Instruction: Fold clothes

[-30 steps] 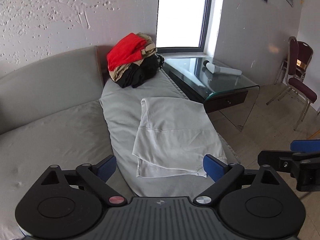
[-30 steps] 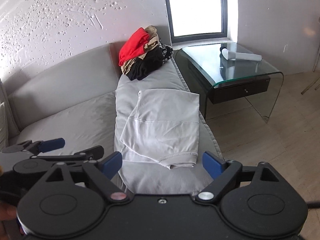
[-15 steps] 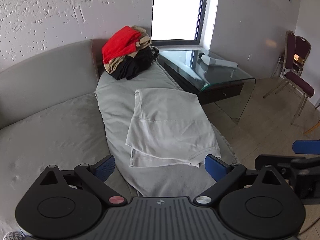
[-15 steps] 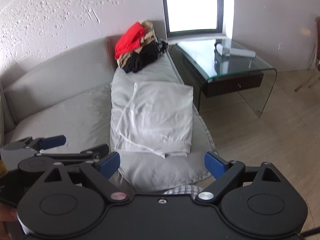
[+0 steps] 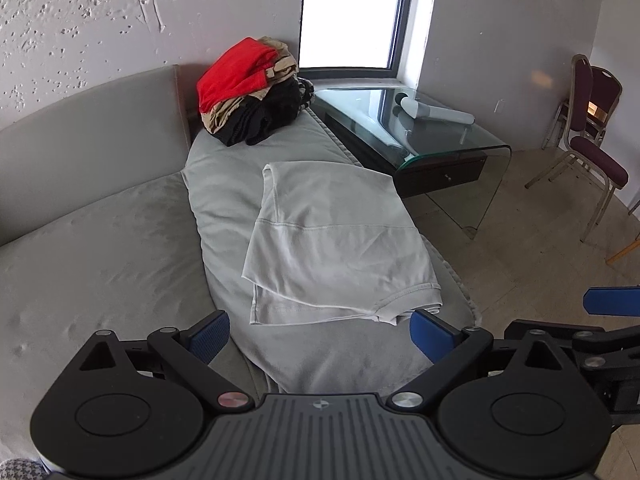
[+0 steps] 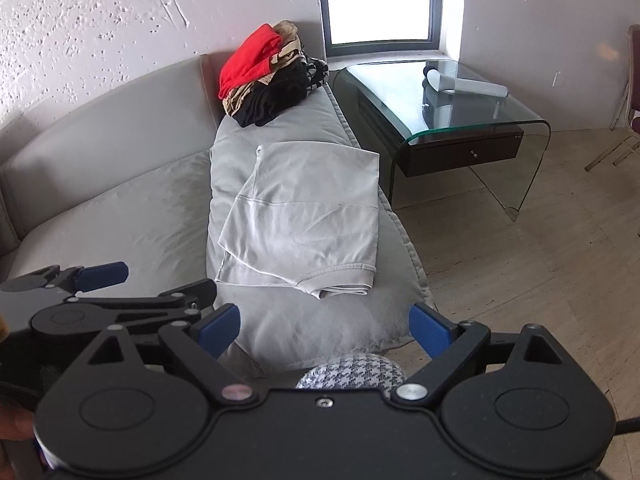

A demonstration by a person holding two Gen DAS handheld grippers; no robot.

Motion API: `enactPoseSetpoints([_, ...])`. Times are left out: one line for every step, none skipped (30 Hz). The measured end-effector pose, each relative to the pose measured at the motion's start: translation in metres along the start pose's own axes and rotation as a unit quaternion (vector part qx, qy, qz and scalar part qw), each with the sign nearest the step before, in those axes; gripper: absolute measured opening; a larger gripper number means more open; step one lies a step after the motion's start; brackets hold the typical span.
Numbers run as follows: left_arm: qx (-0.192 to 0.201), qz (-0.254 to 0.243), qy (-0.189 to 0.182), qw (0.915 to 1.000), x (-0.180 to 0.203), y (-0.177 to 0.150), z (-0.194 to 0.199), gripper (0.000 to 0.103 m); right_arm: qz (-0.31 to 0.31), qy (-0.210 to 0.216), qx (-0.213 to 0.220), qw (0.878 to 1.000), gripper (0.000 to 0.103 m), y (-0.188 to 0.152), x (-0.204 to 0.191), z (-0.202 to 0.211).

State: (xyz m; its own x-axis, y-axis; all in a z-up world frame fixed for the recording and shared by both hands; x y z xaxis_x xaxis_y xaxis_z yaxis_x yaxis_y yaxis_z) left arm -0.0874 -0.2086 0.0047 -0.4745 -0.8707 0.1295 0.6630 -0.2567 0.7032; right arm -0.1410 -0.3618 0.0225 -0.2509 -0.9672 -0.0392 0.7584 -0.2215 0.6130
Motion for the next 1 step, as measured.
enactPoseSetpoints([0.003, 0.000, -0.002, 1.0000, -0.0007, -0.0005, 0.0001, 0.097, -0.001, 0.001, 0.000, 1.000, 0.092, -0.0001, 0.0005, -0.0003])
Point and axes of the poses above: each gripper's, at about its wrist camera, not at the fingertips, and z roughly against the way its jaws point, x to its right, y to its top, the point moved 1 cm from there along -z, roughly the way its jaws point, and after that the axes turned 6 degrees about -y, right-handed, at the moved point
